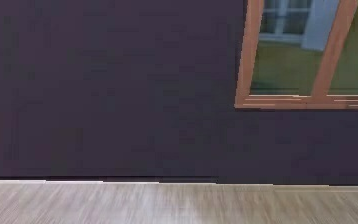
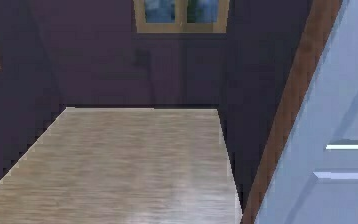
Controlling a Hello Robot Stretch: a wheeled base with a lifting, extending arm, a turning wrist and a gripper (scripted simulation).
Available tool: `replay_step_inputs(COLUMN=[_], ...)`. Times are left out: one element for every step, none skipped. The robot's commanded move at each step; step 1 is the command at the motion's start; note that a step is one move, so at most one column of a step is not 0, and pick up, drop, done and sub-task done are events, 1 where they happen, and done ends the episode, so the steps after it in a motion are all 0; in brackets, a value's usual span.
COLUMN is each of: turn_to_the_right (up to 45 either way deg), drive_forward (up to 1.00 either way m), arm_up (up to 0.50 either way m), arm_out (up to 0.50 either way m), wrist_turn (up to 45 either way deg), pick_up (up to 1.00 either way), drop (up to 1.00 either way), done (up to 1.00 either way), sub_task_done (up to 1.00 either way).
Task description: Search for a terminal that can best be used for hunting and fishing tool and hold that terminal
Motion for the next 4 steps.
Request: replay_step_inputs(turn_to_the_right=[-45.0, -42.0, 0.0, -3.0], drive_forward=[0.00, 0.00, 1.00, 0.00], arm_up=[0.00, 0.00, 0.00, 0.00], arm_out=[0.00, 0.00, 0.00, 0.00], wrist_turn=[0.0, 0.0, 0.0, 0.0], pick_up=[0.00, 0.00, 0.00, 0.00], drop=[0.00, 0.00, 0.00, 0.00], done=[0.00, 0.00, 0.00, 0.00], sub_task_done=[0.00, 0.00, 0.00, 0.00])
